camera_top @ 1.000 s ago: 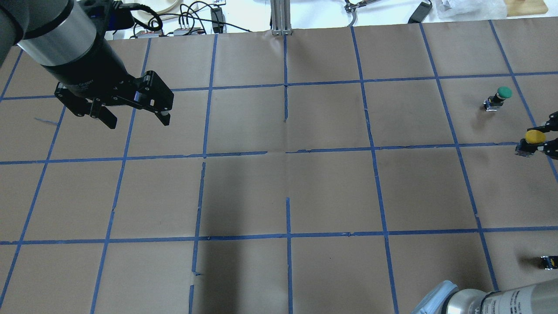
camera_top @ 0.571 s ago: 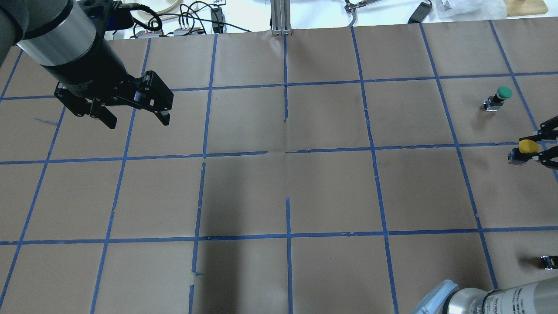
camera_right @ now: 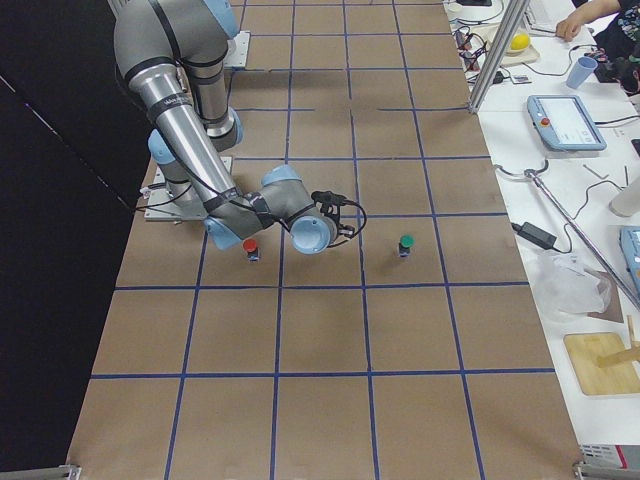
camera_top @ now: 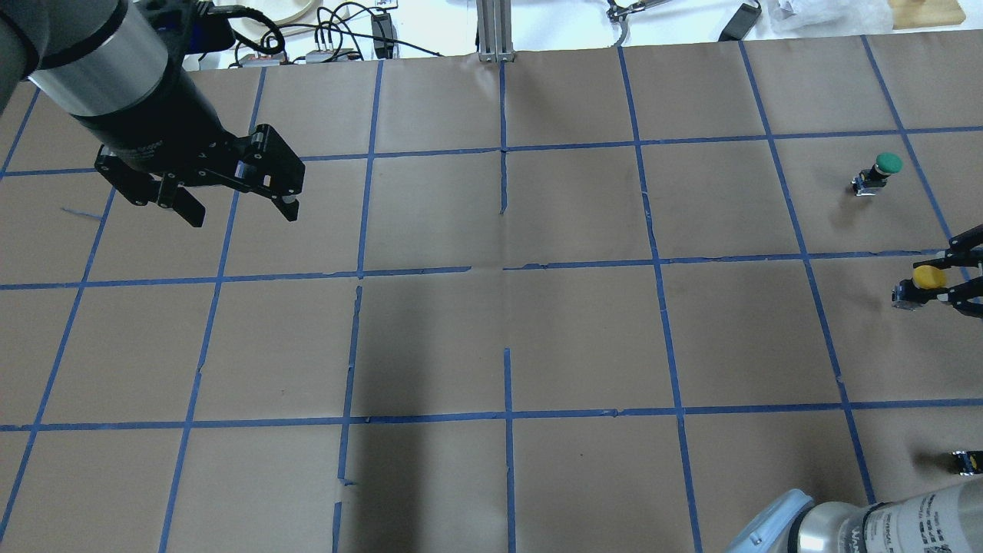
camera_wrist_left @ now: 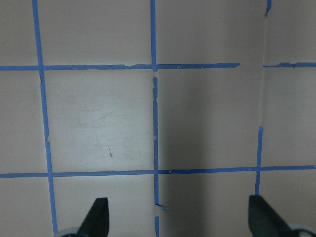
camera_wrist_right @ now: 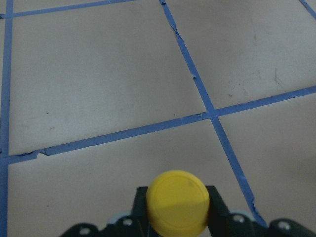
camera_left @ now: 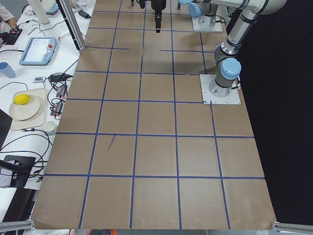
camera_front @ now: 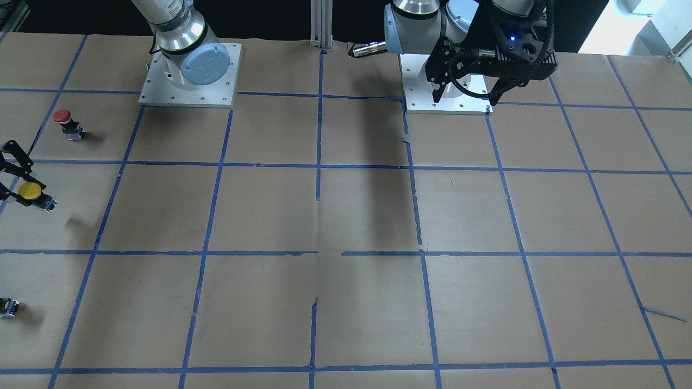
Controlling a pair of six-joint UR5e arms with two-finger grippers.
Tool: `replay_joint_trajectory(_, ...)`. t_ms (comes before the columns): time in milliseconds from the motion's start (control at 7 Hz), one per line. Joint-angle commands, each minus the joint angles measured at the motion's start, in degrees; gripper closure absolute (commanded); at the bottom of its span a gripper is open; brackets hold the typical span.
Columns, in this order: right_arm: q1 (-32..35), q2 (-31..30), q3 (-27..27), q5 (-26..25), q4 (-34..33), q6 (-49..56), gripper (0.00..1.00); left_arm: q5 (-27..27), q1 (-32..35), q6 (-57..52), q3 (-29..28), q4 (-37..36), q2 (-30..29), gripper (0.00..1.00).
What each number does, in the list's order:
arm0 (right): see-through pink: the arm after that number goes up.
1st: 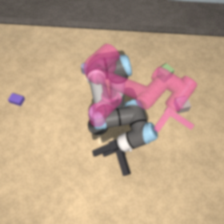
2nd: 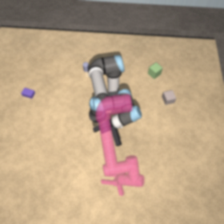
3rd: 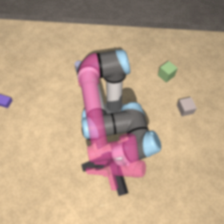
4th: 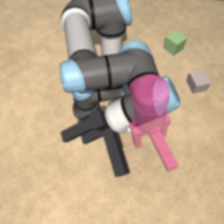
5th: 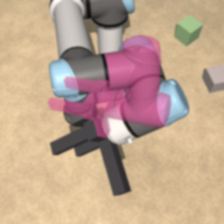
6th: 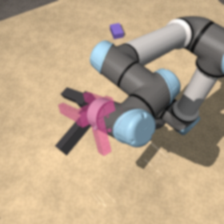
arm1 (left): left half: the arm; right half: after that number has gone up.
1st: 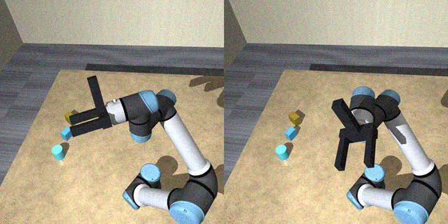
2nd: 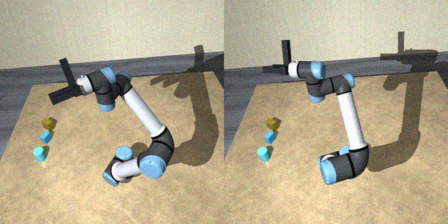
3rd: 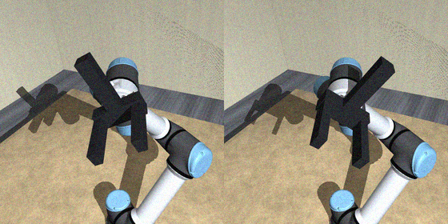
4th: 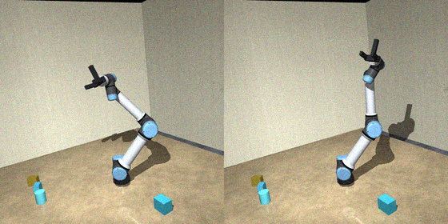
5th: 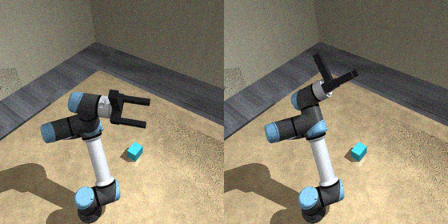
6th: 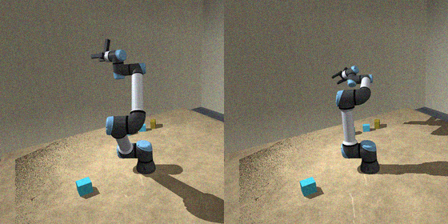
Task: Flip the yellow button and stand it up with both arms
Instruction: 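Lower the yellow button upright onto the table with the right gripper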
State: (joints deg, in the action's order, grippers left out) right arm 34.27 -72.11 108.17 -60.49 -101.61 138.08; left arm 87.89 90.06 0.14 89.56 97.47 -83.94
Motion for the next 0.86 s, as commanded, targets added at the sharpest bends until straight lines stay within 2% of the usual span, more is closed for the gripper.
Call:
replay_joint_trajectory(0, -0.43, 1.18, -0.06, 0.02, 0.10, 0.52, 0.94, 0.00, -0.06, -0.05, 0.00, 0.00, 0.00, 0.00)
replay_joint_trajectory(143, -0.69, 1.18, -0.06, 0.02, 0.10, 0.52, 0.93, 0.00, -0.06, 0.04, 0.00, 0.00, 0.00, 0.00)
replay_joint_trajectory(429, -0.70, 1.27, 0.03, 0.02, 0.10, 0.52, 0.82, 0.00, -0.06, -0.05, 0.00, 0.09, 0.09, 0.00)
replay_joint_trajectory(714, -0.70, 1.18, -0.06, 0.02, 0.01, 0.43, 0.56, 0.00, -0.06, 0.04, 0.00, 0.09, 0.09, 0.00)
